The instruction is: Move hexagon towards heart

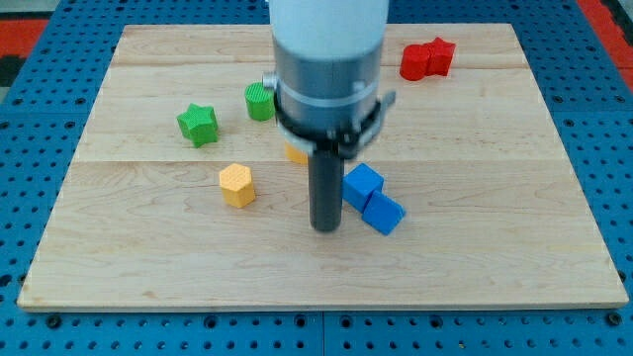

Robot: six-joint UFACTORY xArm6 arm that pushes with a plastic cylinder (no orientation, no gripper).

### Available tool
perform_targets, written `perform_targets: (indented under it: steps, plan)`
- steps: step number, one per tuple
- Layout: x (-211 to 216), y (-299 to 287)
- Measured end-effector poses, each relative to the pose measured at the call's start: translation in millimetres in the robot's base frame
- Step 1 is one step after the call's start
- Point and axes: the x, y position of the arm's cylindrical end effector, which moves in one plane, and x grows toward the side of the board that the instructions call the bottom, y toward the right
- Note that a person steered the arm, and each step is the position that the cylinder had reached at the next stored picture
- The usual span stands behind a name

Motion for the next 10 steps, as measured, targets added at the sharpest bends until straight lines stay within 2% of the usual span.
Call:
perform_targets:
  steps: [1,3,4,5,6,7,9,10]
  plan:
    - [9.7,-72.6]
    - [-38.5,-129.6]
    - [-38.4,-164.5]
    - [-36.1,-89.6]
    - [-44.7,-90.9]
    - [-51.0,-132.0]
    - [-73.0,-38.5]
    - [-50.0,-59.2]
